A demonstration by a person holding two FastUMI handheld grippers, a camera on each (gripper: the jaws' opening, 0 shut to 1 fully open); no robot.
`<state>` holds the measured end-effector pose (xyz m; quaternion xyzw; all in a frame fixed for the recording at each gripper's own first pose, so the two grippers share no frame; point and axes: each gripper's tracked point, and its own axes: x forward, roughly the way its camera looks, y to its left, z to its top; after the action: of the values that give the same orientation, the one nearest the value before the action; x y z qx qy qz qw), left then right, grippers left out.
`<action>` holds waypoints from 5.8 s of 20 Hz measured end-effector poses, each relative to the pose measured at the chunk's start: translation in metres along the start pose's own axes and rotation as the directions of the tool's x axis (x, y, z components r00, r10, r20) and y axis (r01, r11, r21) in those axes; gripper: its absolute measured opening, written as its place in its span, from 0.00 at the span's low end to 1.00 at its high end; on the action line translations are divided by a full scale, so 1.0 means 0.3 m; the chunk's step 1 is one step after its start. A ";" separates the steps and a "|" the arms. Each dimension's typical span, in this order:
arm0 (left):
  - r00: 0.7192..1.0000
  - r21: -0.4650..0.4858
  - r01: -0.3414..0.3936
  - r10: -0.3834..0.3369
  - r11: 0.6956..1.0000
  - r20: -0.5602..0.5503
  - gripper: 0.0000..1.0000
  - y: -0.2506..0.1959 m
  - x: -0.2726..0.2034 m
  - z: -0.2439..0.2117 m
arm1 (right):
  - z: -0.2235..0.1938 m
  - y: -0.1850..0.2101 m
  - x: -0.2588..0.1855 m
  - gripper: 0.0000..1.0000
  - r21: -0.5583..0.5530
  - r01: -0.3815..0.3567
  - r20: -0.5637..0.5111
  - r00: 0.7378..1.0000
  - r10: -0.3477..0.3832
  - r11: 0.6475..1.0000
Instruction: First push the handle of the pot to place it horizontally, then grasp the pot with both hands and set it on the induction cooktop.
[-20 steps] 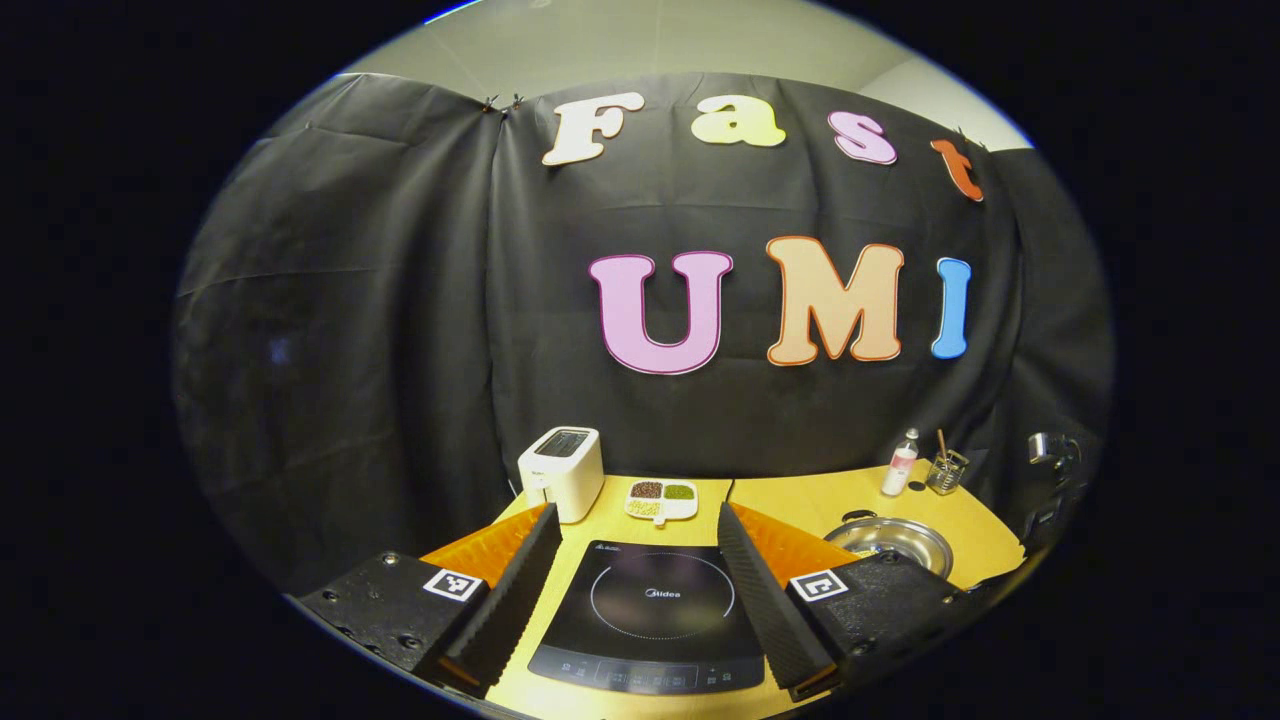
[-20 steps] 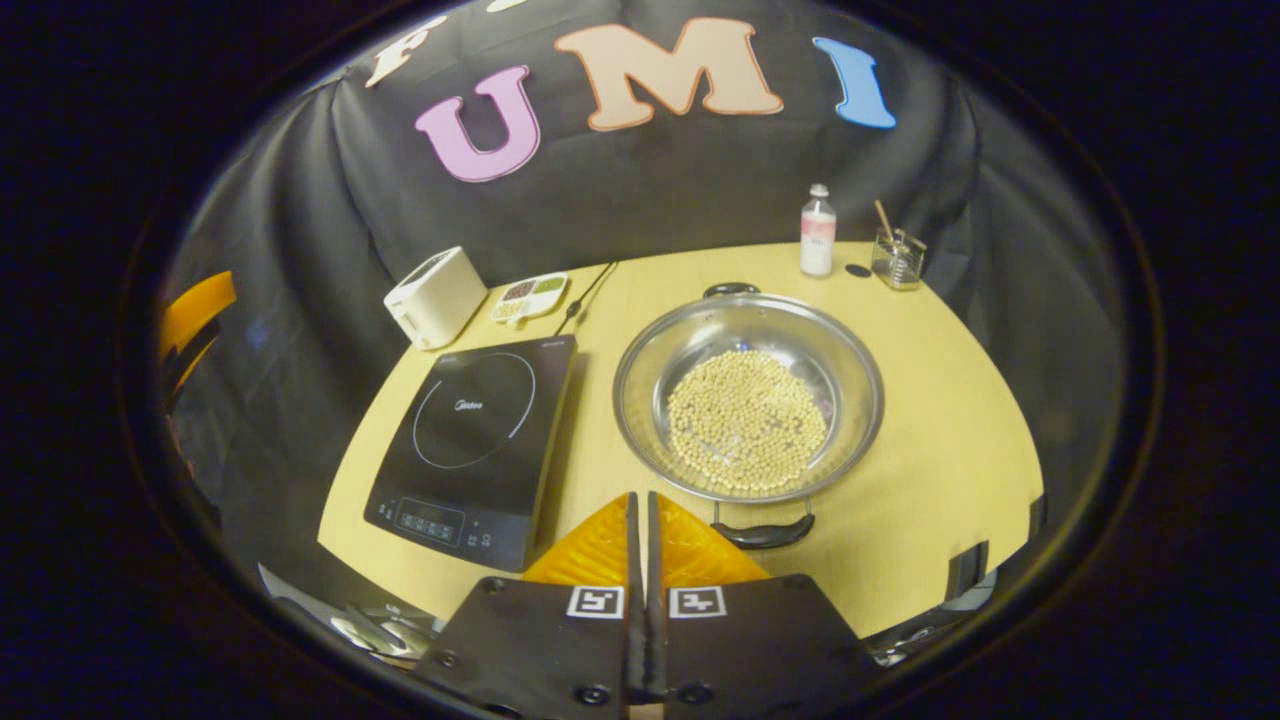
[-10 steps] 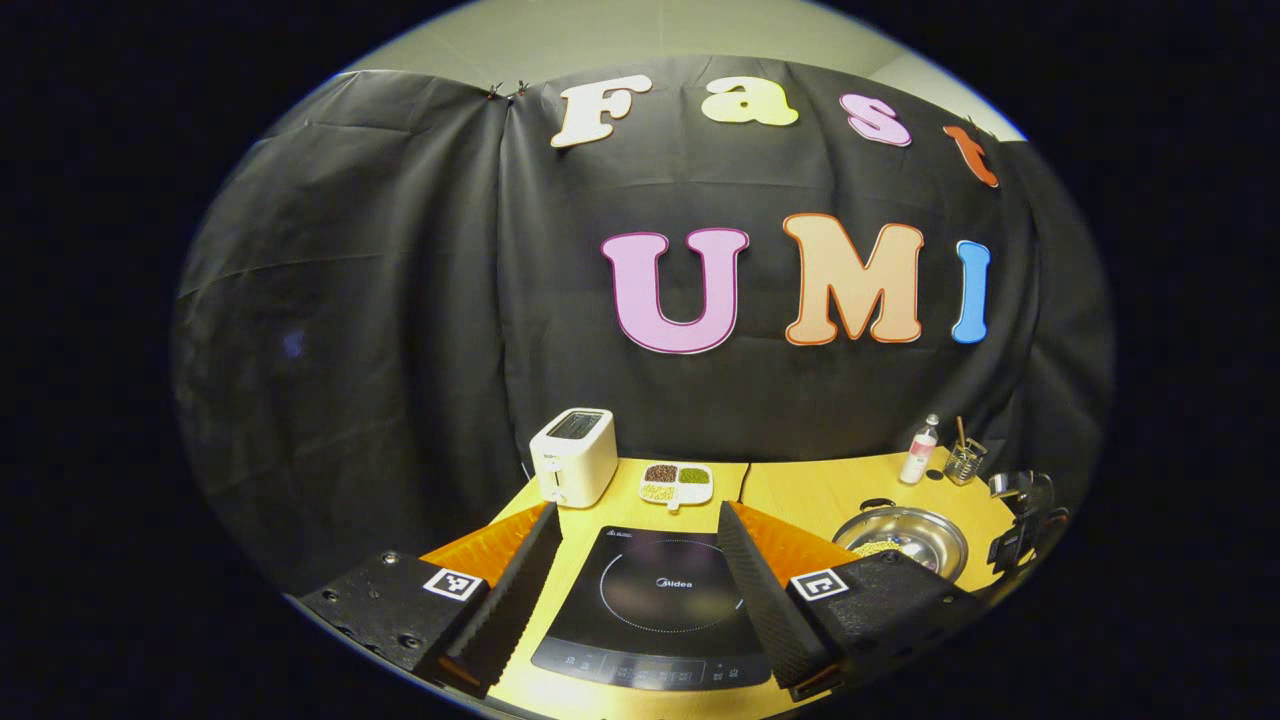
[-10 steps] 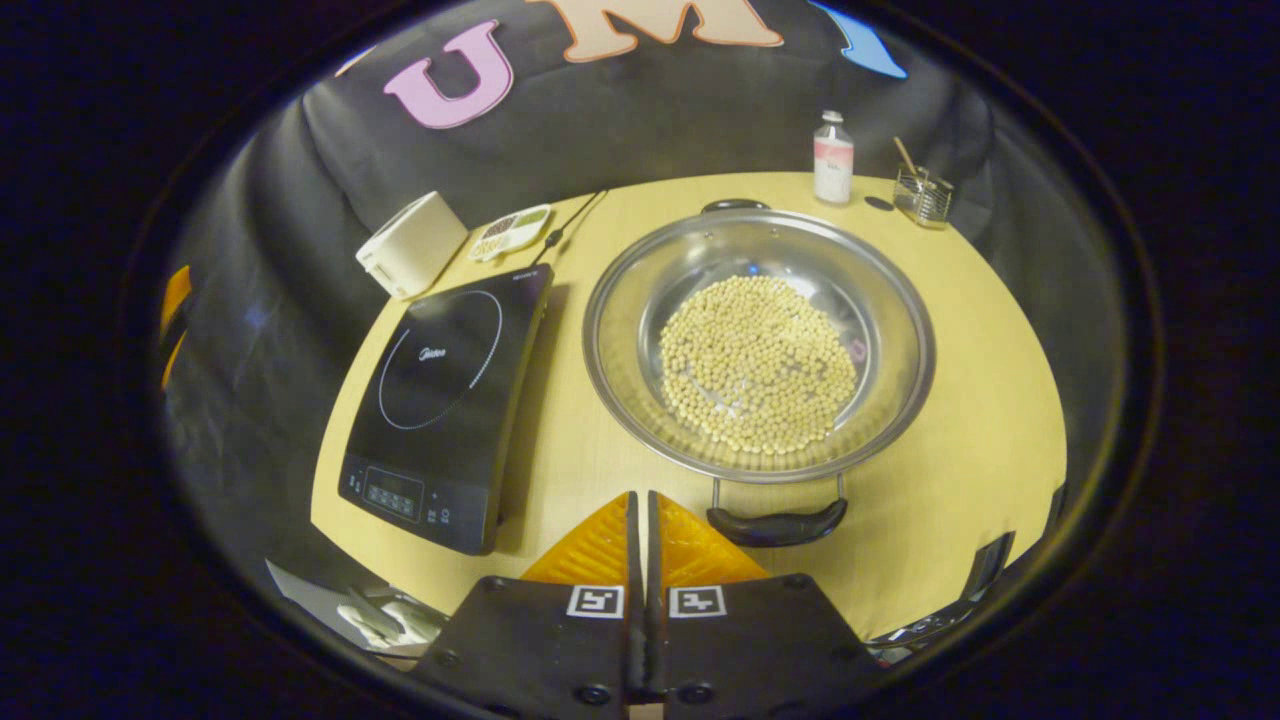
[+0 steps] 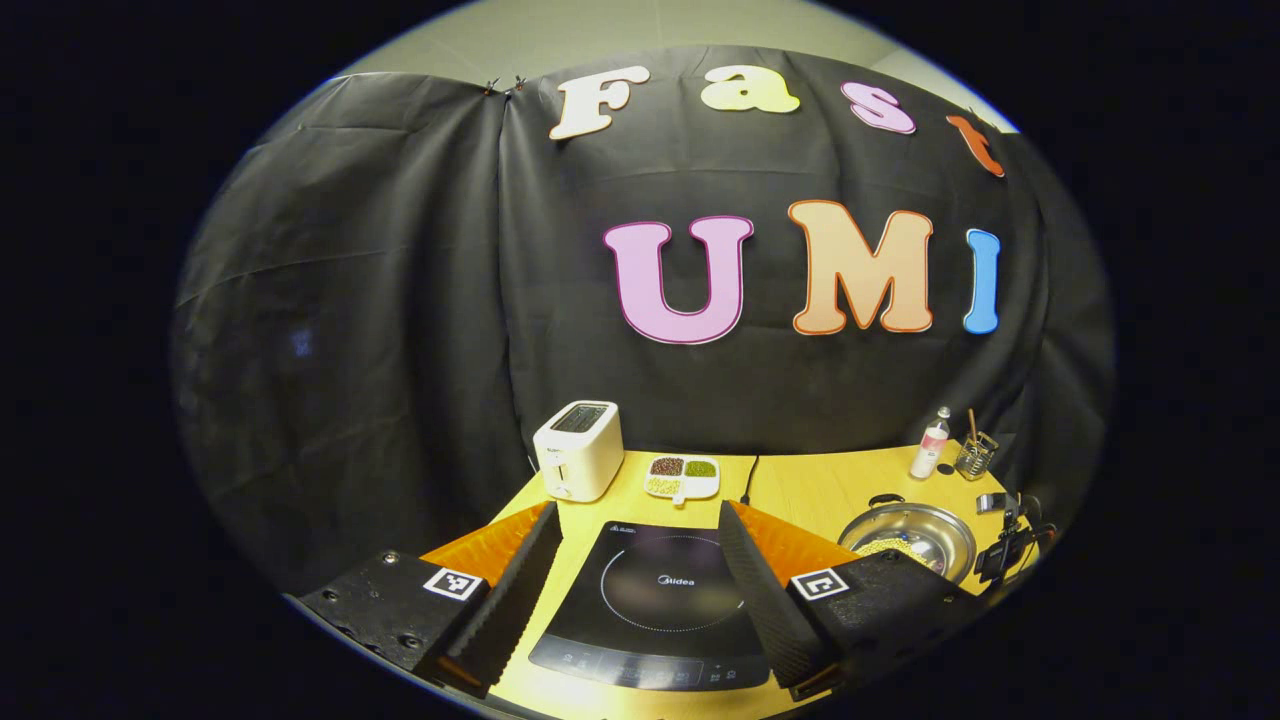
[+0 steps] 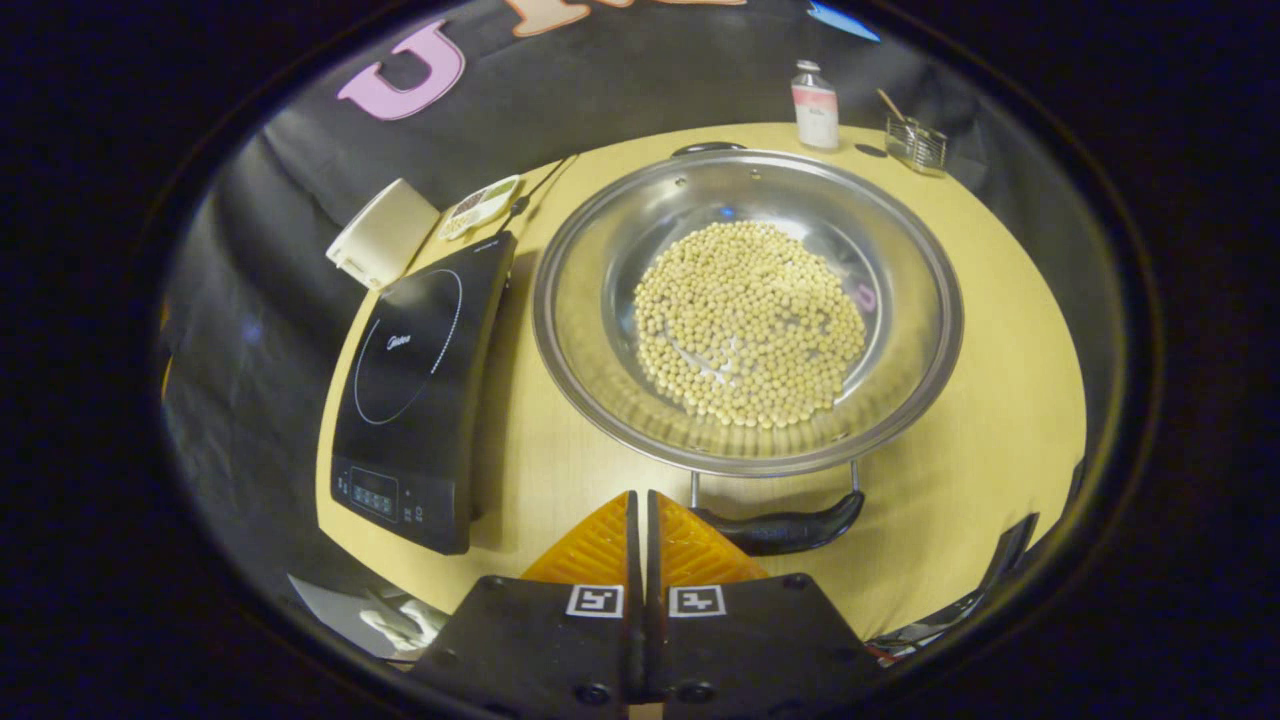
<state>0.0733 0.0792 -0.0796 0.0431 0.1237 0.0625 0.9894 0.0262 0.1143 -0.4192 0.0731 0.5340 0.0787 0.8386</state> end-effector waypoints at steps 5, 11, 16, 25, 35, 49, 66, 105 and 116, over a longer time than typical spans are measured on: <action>1.000 0.012 0.003 -0.003 1.000 0.006 0.96 -0.053 -0.010 0.010 | -0.001 -0.065 -0.011 0.02 -0.011 0.028 -0.013 1.000 -0.028 1.000; 1.000 0.015 0.006 -0.006 1.000 0.007 0.94 -0.123 -0.013 0.018 | 0.027 -0.181 -0.028 0.02 0.010 0.073 -0.017 0.997 -0.073 0.997; 1.000 0.019 0.005 -0.005 1.000 0.005 0.94 -0.178 -0.033 0.018 | 0.059 -0.289 -0.042 0.02 0.020 0.097 -0.014 0.995 -0.097 0.995; 1.000 0.023 -0.003 0.003 1.000 0.000 0.96 -0.280 -0.054 0.020 | 0.143 -0.436 -0.051 0.02 0.002 0.112 -0.012 0.994 -0.112 0.994; 0.998 0.003 -0.065 0.065 0.998 -0.027 0.93 -0.318 -0.077 -0.003 | 0.249 -0.565 -0.051 0.02 0.004 0.126 -0.011 0.992 -0.126 0.992; 0.990 0.022 -0.125 0.126 0.992 -0.067 0.93 -0.358 -0.090 -0.034 | 0.405 -0.667 -0.012 0.02 -0.019 0.119 0.005 0.993 -0.119 0.993; 0.985 0.006 -0.137 0.137 0.991 -0.102 0.94 -0.401 -0.069 -0.062 | 0.480 -0.697 0.014 0.02 -0.069 0.102 0.012 0.995 -0.102 0.992; 0.940 -0.100 0.101 -0.128 0.990 -0.317 0.93 -0.601 0.197 -0.318 | 0.554 -0.673 -0.182 1.00 0.211 -0.108 0.015 0.994 0.107 0.972; 0.815 -0.205 0.114 -0.209 0.972 -0.541 0.96 -0.690 0.403 -0.586 | 0.599 -0.686 0.052 1.00 0.271 -0.083 -0.068 0.992 0.105 0.959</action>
<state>0.1688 -0.0969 -0.2992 -0.0686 0.4051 -0.0022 0.9117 0.2069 -0.0904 -0.4004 0.2078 0.5693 0.0485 0.7940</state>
